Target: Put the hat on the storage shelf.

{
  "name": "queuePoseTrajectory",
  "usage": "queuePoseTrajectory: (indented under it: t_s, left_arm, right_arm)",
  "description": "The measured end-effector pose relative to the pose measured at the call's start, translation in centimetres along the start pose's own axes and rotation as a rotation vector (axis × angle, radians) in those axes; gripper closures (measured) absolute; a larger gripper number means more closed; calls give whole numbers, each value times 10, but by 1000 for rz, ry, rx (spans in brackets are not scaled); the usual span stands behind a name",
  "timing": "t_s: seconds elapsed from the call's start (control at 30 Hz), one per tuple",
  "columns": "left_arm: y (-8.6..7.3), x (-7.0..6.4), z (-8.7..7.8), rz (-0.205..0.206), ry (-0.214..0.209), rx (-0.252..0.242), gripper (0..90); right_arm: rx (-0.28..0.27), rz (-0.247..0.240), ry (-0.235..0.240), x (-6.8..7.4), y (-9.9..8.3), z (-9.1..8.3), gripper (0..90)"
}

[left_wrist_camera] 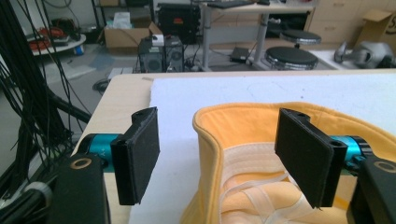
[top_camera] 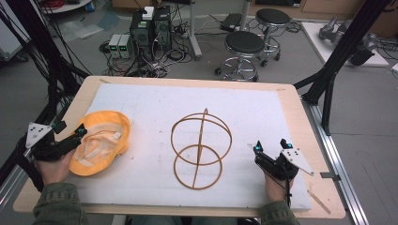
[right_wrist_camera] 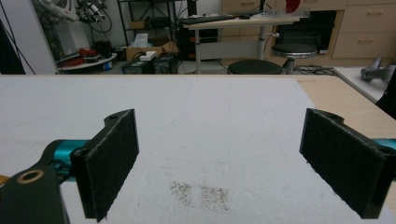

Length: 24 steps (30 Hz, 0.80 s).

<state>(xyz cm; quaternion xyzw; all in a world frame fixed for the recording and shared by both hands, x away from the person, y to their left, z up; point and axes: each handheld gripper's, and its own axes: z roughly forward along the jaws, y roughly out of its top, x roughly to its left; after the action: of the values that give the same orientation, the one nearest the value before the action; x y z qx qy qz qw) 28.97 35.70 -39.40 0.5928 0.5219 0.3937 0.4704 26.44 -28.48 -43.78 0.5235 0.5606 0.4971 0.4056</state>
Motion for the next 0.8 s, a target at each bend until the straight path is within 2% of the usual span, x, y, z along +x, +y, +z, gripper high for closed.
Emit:
queuePoseTrajectory:
  t_s: [0.17,0.27,0.37,0.5,0.6,0.8]
  left_arm:
    - [7,4,2,3,3,37,311]
    - [9,6,5,-2,4,78,311]
    - [9,7,9,-1,29,127,320]
    - [7,7,12,-1,34,158,324]
    - [5,7,15,6,33,195,326]
    - [2,8,17,-11,17,242,357]
  right_arm:
    - [0,-2,4,-1,0,0,105]
    - [5,3,4,-1,0,0,106]
    - [6,5,7,-1,-1,0,105]
    - [7,7,6,-2,-1,0,105]
    - [5,12,5,-3,-1,0,105]
    - [9,10,9,-3,-1,0,105]
